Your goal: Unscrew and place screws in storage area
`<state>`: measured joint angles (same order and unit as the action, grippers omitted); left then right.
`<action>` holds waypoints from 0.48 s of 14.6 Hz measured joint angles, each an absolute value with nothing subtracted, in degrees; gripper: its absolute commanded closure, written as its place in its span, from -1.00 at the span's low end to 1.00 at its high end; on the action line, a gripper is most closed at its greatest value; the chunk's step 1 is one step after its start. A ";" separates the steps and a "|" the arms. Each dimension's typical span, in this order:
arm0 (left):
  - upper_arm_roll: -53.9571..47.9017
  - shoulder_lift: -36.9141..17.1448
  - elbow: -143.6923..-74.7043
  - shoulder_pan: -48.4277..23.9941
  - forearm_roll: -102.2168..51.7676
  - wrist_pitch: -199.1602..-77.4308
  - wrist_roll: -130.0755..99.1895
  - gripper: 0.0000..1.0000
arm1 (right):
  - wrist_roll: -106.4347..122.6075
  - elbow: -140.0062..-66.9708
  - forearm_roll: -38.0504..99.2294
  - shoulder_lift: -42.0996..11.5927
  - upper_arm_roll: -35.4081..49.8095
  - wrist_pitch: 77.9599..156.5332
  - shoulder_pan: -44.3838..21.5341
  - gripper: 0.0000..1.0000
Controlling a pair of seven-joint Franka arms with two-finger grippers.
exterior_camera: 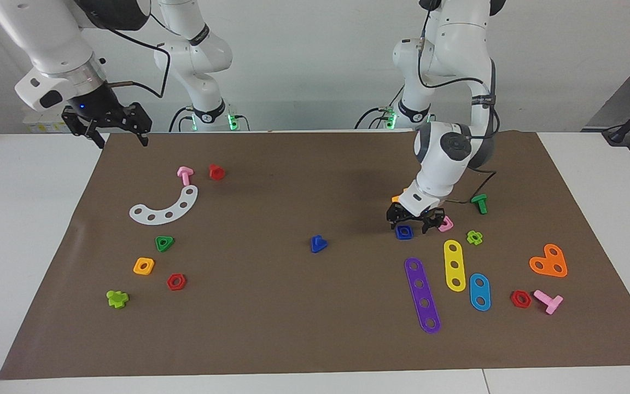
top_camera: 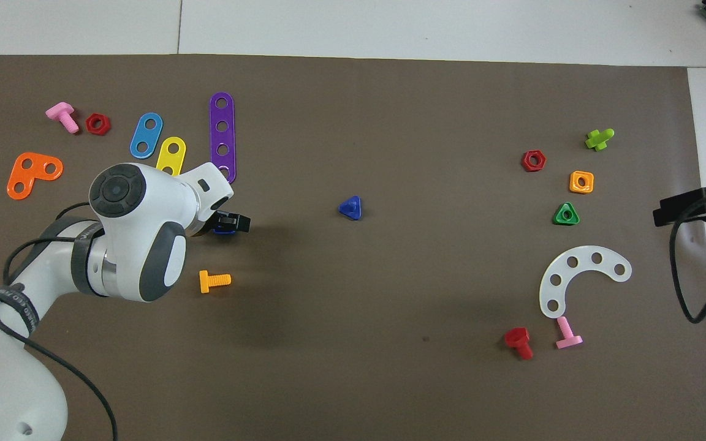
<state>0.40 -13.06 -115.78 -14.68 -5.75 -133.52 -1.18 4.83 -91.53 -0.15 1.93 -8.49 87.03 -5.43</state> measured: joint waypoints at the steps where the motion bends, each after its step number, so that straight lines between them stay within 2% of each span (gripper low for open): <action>1: 0.45 -12.59 -114.04 -13.15 -5.12 -130.66 -0.90 -1.00 | 4.83 -91.53 -0.15 1.93 -8.49 87.03 -5.43 -1.00; 7: 0.65 -5.73 -108.25 -5.61 -2.26 -113.48 0.29 -1.00 | 4.83 -91.53 -0.16 1.93 -8.49 87.03 -5.43 -1.00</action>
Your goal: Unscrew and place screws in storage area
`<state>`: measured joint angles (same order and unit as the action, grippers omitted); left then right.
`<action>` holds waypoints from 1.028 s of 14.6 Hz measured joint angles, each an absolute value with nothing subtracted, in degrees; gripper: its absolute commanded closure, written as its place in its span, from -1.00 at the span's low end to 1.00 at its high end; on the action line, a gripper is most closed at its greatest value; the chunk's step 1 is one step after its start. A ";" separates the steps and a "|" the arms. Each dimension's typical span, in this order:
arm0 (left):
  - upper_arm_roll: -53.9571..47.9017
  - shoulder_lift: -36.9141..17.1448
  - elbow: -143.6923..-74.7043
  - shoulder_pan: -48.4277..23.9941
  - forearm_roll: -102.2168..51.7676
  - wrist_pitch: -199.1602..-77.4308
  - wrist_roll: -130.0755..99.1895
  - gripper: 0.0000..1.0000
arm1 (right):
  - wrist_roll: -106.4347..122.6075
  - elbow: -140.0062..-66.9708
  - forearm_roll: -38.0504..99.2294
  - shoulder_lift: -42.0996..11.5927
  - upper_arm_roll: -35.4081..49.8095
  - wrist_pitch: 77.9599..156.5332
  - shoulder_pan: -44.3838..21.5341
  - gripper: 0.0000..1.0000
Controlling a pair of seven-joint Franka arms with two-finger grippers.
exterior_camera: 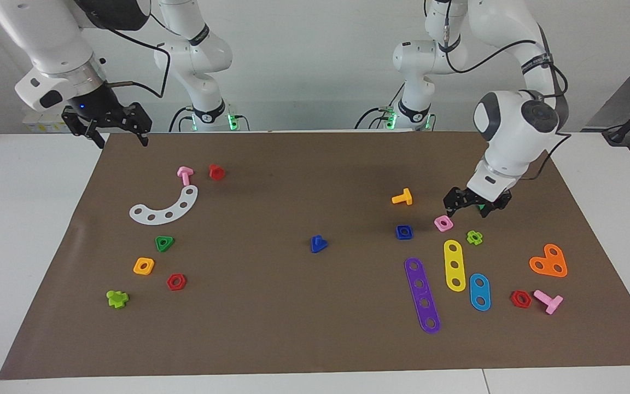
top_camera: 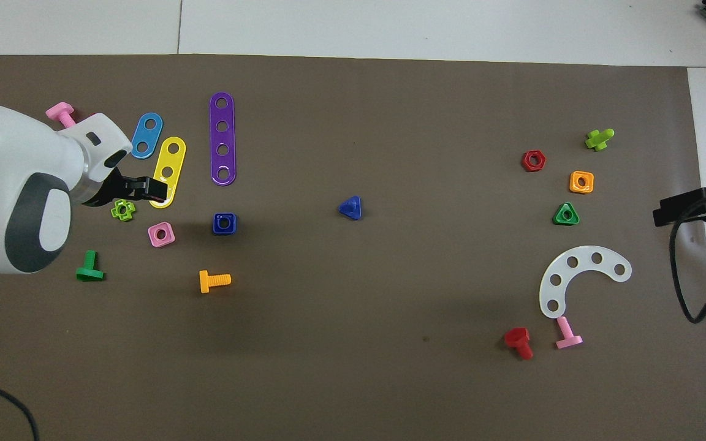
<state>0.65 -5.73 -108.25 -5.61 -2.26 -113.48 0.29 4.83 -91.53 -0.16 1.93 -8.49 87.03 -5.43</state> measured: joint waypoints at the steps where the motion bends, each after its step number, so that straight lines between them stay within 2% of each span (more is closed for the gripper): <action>1: 0.61 -4.89 -105.77 -5.59 -2.25 -109.09 0.29 -1.00 | 4.83 -91.53 -0.16 1.93 -8.49 87.03 -5.43 -1.00; 5: 0.40 -3.58 -95.10 -5.60 -2.17 -96.07 0.15 -1.00 | 4.83 -91.54 -0.15 1.93 -8.49 87.00 -5.43 -1.00; 8: 0.36 -2.53 -93.07 -5.60 -2.15 -93.95 0.10 -1.00 | 3.12 -91.96 1.40 1.81 -8.43 89.07 -6.35 -1.00; 12: 0.15 -1.88 -93.28 -5.61 -2.14 -93.49 -0.09 -1.00 | -9.19 -92.99 1.73 -0.45 -8.01 94.65 -16.91 -1.00; 15: 0.04 -1.88 -93.56 -5.63 -2.14 -93.49 -0.12 -1.00 | -17.36 -93.21 1.82 -5.81 -7.57 103.43 -24.69 -1.00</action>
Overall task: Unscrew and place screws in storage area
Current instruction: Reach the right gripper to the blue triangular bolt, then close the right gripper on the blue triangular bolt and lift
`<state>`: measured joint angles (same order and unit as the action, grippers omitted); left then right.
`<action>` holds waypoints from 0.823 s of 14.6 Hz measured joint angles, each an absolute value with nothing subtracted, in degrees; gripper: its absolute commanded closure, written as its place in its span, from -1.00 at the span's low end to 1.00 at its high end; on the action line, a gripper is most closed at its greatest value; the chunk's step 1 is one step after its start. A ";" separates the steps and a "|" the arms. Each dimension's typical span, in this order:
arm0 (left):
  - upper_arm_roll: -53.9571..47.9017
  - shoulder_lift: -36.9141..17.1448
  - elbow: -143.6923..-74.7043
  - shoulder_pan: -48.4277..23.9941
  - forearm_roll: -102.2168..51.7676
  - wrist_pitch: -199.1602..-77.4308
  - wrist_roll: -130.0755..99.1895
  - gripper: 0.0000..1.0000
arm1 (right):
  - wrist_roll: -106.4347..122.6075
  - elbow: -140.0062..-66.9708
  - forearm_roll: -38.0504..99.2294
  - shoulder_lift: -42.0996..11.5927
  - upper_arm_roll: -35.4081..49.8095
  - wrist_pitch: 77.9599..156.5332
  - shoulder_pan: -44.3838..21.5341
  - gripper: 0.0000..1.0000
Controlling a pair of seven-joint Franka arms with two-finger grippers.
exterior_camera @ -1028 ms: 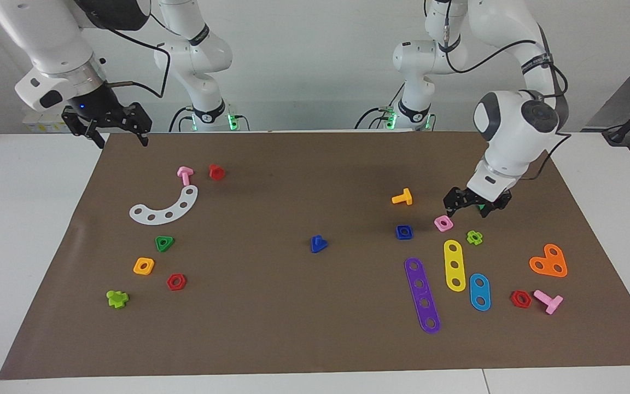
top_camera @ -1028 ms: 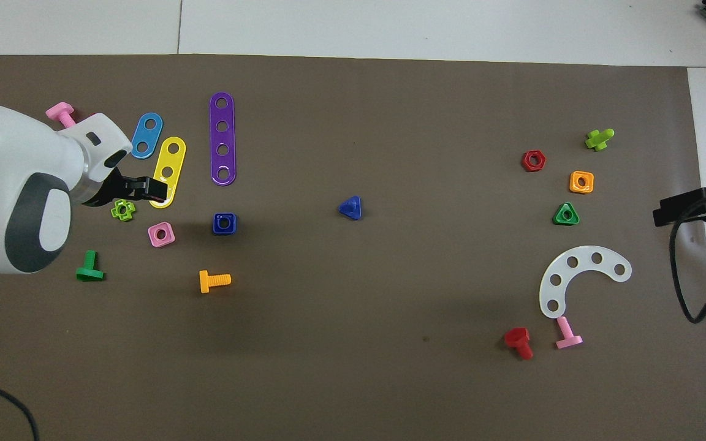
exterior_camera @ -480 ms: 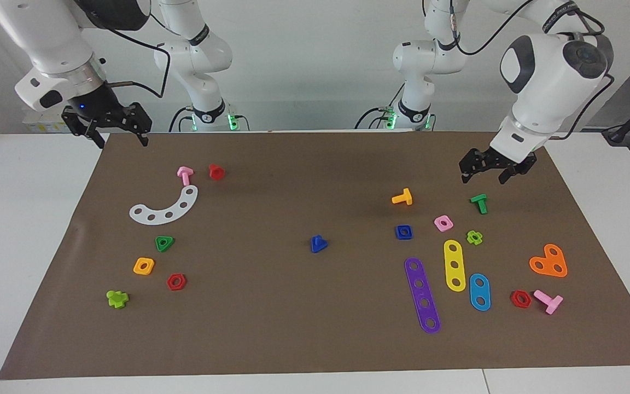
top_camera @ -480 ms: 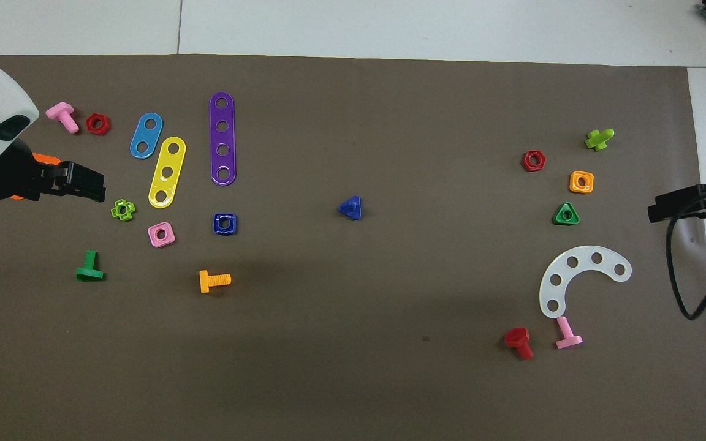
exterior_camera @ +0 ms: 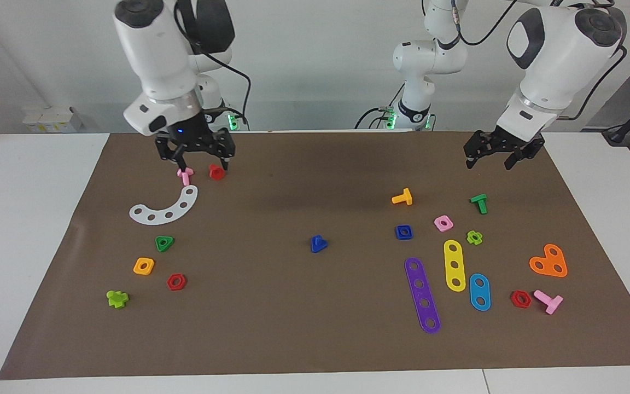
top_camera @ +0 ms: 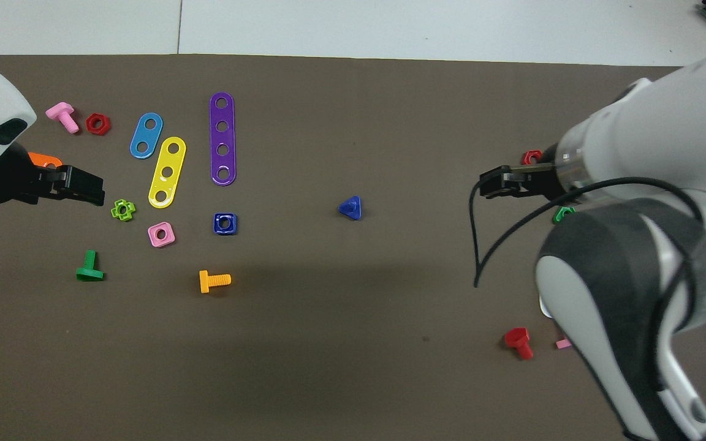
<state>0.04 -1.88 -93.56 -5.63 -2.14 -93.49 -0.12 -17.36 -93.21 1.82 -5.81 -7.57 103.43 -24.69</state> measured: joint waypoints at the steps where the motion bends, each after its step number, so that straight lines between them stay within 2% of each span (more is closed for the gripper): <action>1: -0.02 -1.88 -93.61 -5.66 -2.14 -93.49 -0.14 -1.00 | -20.11 -93.18 1.85 -8.12 -7.47 106.73 -27.32 -1.00; 5: -0.13 -1.79 -94.16 -5.68 -2.14 -93.60 -0.26 -1.00 | -29.28 -91.56 1.85 -19.32 -7.32 117.65 -36.27 -1.00; 10: -0.16 -1.30 -95.82 -5.68 -2.14 -95.53 -0.30 -1.00 | -30.20 -90.90 1.88 -29.72 -7.31 127.83 -38.47 -1.00; 12: -0.19 -1.15 -95.99 -5.68 -2.14 -95.77 -0.30 -1.00 | -30.58 -90.65 1.88 -32.66 -7.32 130.16 -39.28 -0.84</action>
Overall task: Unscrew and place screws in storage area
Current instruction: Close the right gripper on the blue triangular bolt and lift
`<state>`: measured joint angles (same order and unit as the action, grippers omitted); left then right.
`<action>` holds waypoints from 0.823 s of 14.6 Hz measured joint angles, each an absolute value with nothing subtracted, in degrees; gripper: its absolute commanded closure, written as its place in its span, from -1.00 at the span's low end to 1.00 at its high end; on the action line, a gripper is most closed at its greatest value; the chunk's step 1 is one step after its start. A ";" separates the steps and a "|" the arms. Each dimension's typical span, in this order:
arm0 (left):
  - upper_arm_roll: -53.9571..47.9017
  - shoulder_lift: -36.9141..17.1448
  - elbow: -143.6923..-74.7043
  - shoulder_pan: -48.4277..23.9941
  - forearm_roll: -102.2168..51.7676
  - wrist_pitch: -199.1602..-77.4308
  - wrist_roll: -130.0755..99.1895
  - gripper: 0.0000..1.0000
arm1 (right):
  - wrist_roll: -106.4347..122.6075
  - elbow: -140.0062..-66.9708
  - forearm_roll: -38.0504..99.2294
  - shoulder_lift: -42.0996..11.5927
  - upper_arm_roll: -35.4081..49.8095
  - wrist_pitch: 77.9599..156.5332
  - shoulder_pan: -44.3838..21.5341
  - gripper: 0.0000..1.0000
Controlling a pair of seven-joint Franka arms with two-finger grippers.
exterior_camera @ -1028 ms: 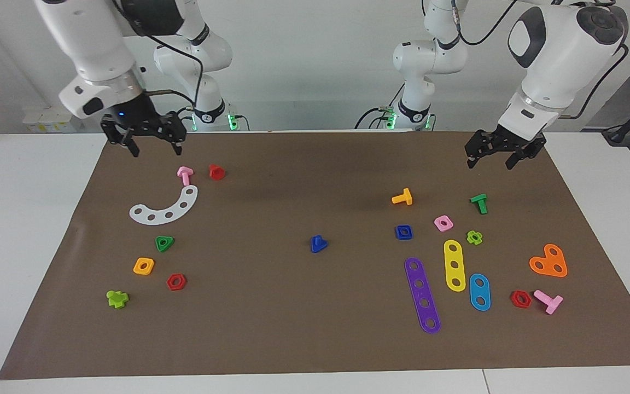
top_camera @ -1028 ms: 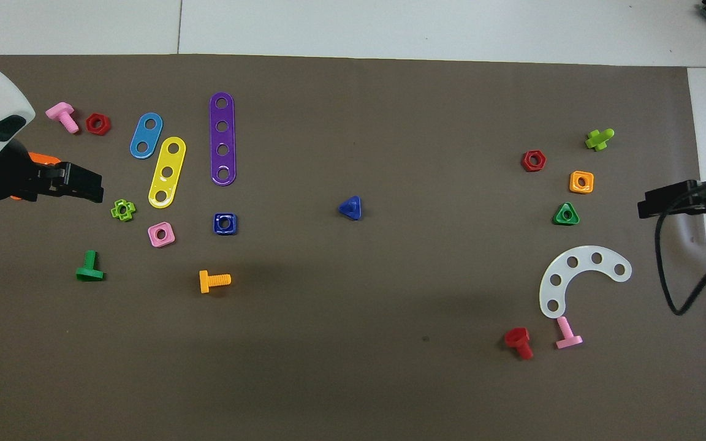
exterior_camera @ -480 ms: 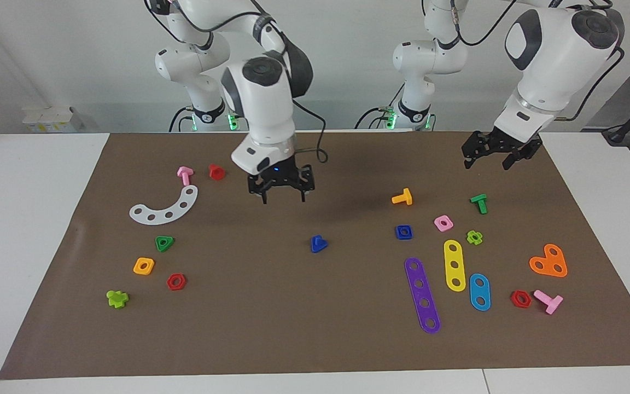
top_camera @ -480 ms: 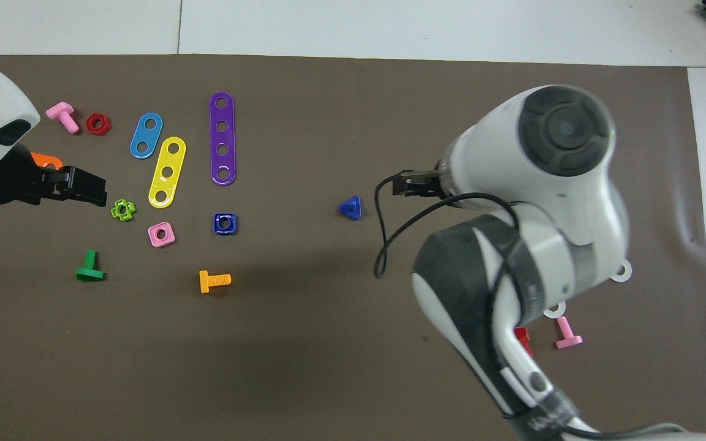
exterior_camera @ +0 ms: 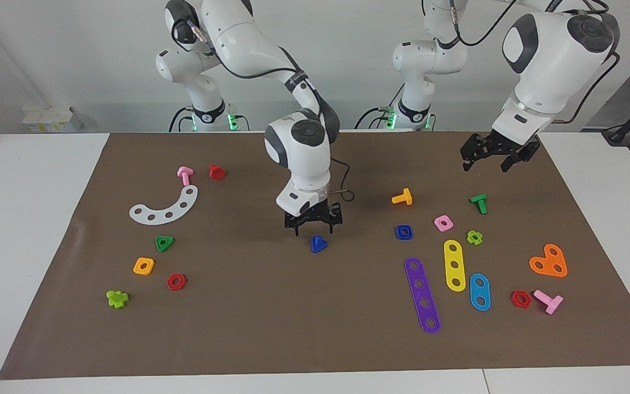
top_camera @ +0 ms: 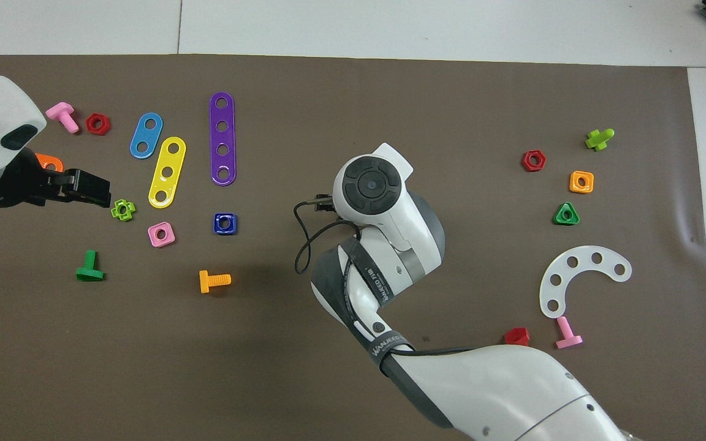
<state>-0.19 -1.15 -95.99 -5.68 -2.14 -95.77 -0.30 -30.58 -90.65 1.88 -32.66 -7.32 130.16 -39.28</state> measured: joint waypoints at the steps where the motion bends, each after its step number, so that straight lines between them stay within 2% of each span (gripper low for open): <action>1: -0.20 -1.04 -96.08 -5.68 -2.14 -95.86 -0.30 -1.00 | -30.61 -90.46 1.88 -33.34 -7.32 130.52 -39.42 -0.71; 5: -0.33 -0.70 -96.40 -5.73 -2.14 -96.40 -0.30 -1.00 | -30.61 -90.44 1.88 -33.53 -7.33 130.47 -39.43 -0.27; 11: -0.40 -0.69 -96.49 -5.74 -2.14 -96.39 -0.32 -1.00 | -30.58 -90.60 1.88 -33.53 -7.32 131.29 -39.66 -0.21; 12: -0.40 -0.69 -96.54 -5.74 -2.14 -96.38 -0.43 -1.00 | -30.54 -90.85 1.88 -33.54 -7.32 132.14 -39.70 -0.06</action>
<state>-0.40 -0.69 -96.54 -5.74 -2.14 -96.38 -0.43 -30.54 -90.85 1.88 -33.54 -7.32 132.14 -39.70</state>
